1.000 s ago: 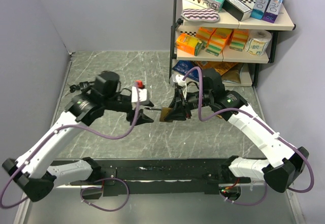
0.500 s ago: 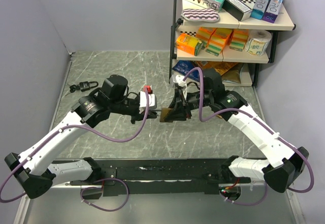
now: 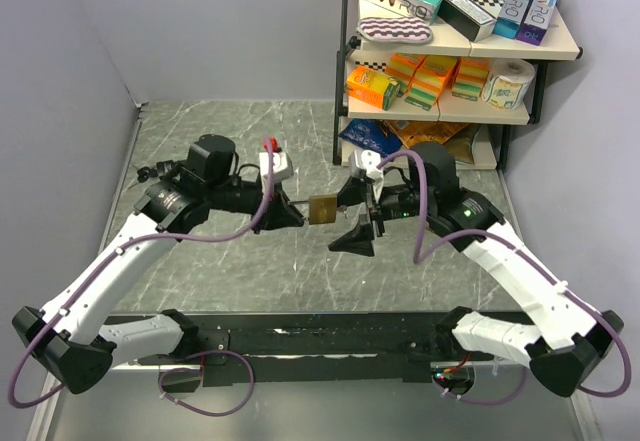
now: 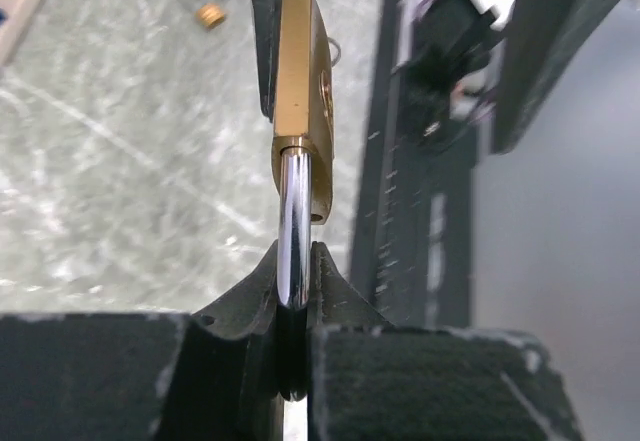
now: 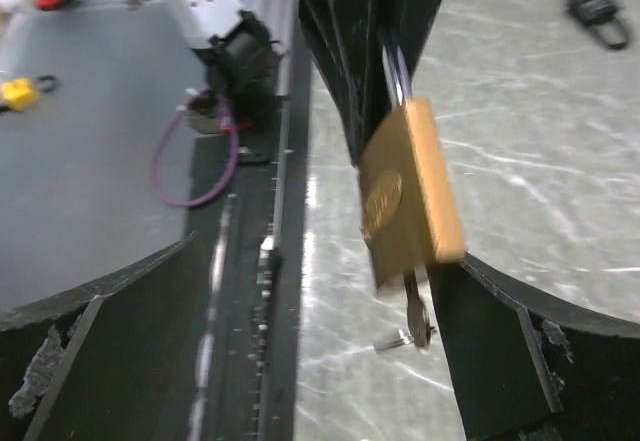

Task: Lock with the key
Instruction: Lock the lock.

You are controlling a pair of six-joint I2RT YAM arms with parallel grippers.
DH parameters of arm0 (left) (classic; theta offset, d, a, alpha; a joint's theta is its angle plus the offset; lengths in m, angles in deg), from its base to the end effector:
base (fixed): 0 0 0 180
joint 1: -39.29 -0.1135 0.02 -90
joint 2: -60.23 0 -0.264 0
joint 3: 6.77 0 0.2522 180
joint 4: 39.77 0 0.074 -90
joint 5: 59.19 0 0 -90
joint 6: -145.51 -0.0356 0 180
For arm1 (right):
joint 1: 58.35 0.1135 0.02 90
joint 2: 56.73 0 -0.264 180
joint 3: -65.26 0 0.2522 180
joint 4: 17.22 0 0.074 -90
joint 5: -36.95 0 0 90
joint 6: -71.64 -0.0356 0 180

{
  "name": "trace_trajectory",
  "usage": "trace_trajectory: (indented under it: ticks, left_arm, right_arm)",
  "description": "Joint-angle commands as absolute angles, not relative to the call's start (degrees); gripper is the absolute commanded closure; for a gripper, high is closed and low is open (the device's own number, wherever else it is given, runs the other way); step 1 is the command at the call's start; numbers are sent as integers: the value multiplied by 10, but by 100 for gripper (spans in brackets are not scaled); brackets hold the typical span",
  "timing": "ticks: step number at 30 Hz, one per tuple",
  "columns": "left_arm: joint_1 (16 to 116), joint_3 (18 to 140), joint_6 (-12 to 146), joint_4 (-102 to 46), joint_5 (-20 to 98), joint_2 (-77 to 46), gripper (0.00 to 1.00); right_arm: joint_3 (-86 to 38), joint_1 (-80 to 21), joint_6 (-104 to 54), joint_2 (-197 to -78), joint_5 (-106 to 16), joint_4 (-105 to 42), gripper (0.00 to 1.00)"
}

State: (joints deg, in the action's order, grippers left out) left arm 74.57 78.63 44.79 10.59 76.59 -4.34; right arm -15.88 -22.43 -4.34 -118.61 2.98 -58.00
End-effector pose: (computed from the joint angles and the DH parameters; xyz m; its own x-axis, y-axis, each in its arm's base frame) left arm 0.1717 -0.1527 0.3929 -0.2257 0.3186 -0.9206 0.9708 0.1526 -0.1852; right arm 0.1617 0.1536 0.3951 -0.0574 -0.2088 -0.9763 -0.9962 -0.0522 0.0698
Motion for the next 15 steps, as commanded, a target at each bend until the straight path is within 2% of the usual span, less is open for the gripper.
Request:
trace_trajectory:
  ticks: [1,7,15]
  left_arm:
    - [718,807,563,-25,878,-32,99]
    - [716,749,643,-125,915,-3,99]
    - [720,746,647,-142,929,1,99]
  right_arm:
    - [-122,-228,-46,-1145,-7,-534,1]
    - [-85,-229,-96,-1115,-25,-426,1]
    - [-102,-230,-110,-1138,75,-422,1]
